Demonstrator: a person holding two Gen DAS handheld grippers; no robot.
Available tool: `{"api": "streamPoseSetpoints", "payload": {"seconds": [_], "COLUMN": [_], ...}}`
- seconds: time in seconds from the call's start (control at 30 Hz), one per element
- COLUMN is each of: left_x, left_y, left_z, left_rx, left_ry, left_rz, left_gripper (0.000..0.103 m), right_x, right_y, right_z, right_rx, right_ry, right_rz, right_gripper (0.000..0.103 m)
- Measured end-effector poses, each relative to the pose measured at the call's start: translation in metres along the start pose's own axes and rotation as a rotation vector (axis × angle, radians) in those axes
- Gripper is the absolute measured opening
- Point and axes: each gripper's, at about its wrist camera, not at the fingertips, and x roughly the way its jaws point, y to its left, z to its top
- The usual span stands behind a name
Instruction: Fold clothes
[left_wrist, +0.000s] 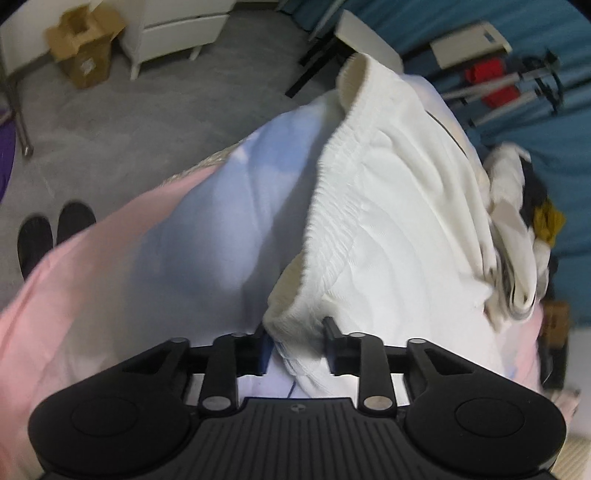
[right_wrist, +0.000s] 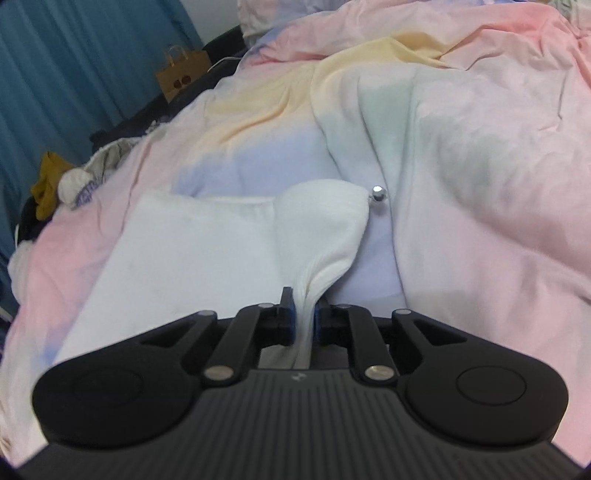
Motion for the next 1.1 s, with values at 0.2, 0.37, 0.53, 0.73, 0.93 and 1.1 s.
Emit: {"api": "streamPoseSetpoints", "payload": {"seconds": [0.2, 0.37, 0.53, 0.73, 0.93, 1.1], "left_x": [-0.032, -0.064, -0.063, -0.011, 0.063, 0.132], "left_y": [-0.026, -0.058, -0.124, -0.199, -0.296, -0.398], "left_z": [-0.02, -0.041, -0.056, -0.071, -0.065, -0.068], "left_rx": [0.236, 0.398, 0.618, 0.788, 0.938, 1.084], "left_ry": [-0.112, -0.264, -0.404, -0.384, -0.406, -0.371], "left_rz": [0.07, 0.088, 0.045, -0.069, -0.139, -0.141], "left_gripper": [0.085, 0.092, 0.103, 0.103, 0.103, 0.103], "right_x": [-0.033, -0.07, -0.119, -0.163, -0.167, -0.15], "right_y": [0.011, 0.038, 0.077, 0.12, 0.151, 0.165], "right_z": [0.008, 0.017, 0.006, -0.042, -0.09, -0.1], "right_rx": [0.015, -0.089, -0.217, -0.345, -0.482, -0.521], "right_ry": [-0.102, -0.229, -0.291, -0.281, -0.199, -0.159], "right_rz": [-0.063, -0.046, 0.057, 0.252, 0.36, 0.366], "right_gripper": [0.059, 0.084, 0.084, 0.084, 0.084, 0.084]}}
